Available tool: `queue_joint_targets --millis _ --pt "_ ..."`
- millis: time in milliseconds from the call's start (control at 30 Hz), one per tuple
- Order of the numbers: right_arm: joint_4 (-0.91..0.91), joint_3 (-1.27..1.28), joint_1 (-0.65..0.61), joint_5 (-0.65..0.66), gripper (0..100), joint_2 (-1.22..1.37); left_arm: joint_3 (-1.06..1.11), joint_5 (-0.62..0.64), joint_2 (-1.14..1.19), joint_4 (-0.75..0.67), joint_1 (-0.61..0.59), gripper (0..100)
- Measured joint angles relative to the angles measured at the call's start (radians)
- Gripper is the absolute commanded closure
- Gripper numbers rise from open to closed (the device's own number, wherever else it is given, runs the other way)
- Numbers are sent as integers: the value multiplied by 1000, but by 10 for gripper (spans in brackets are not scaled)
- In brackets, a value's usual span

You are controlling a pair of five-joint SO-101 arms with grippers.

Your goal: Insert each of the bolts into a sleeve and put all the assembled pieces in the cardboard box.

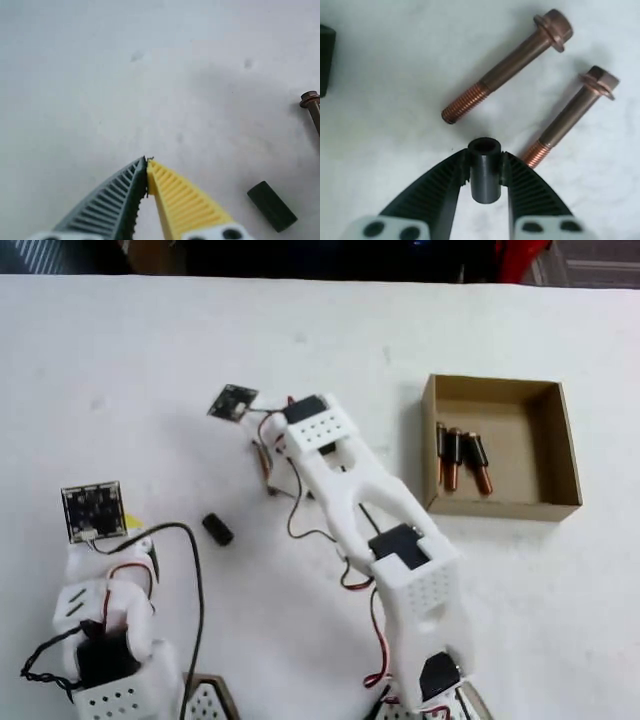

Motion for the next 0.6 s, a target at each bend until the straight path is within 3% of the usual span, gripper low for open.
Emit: queue_joint_targets --millis 233,600 --pt "38 -12 0 64 882 0 0 0 0 0 0 977" --pt "37 8 3 69 883 0 0 0 0 0 0 977"
